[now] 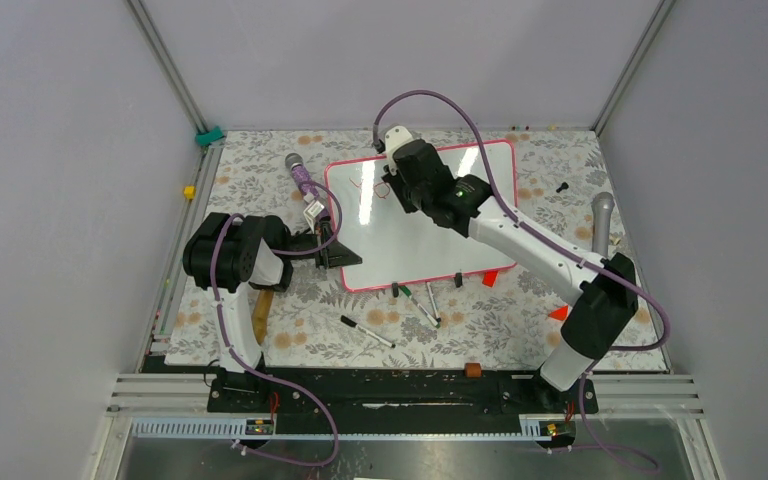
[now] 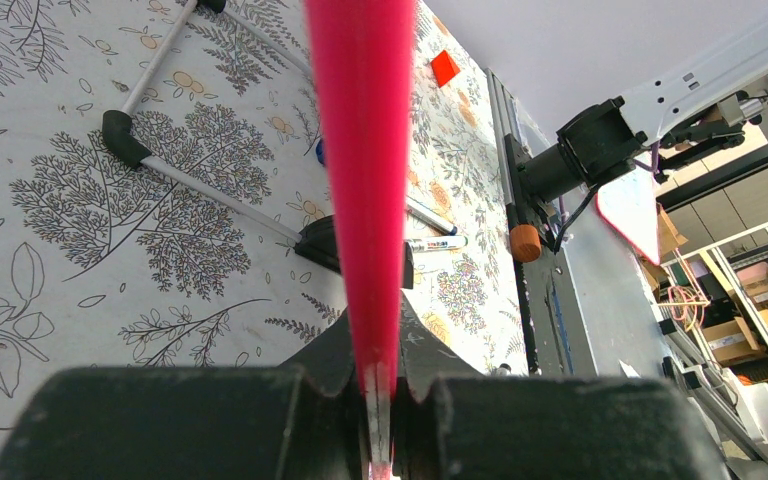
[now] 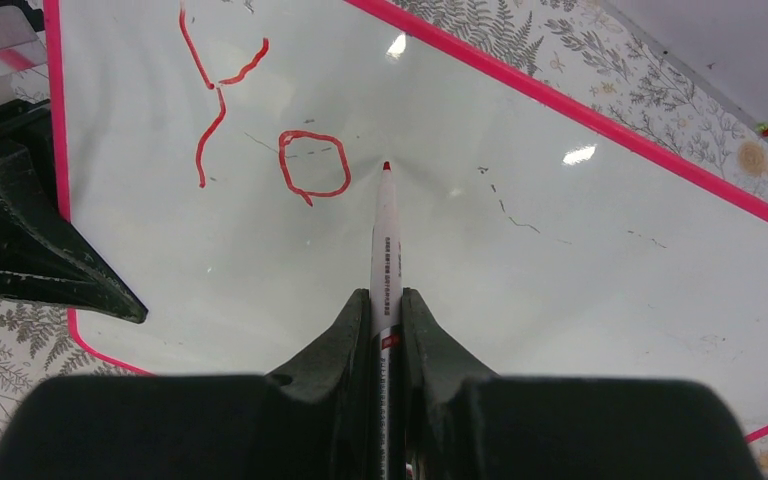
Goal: Write a sentence on the whiteboard
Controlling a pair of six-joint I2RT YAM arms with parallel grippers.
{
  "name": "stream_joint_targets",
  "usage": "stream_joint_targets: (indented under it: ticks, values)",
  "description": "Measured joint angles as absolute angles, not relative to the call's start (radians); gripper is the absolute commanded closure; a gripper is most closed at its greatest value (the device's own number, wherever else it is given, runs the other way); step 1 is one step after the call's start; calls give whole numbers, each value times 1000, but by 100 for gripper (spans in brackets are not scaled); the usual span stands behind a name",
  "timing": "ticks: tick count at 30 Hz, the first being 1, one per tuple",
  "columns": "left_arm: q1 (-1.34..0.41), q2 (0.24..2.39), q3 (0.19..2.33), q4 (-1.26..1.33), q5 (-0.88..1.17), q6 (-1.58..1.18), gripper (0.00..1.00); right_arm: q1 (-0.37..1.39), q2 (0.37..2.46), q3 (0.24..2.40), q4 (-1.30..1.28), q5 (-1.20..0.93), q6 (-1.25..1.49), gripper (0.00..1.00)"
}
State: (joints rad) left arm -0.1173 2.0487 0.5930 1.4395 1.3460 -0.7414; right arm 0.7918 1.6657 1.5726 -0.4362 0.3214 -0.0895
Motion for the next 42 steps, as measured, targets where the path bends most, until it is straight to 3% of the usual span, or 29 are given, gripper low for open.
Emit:
stream_joint_targets:
  ticks: [42]
  values:
    - [-117, 2049, 593, 1439, 1346, -742, 100, 792, 1710, 1624, -526, 329, -89, 100]
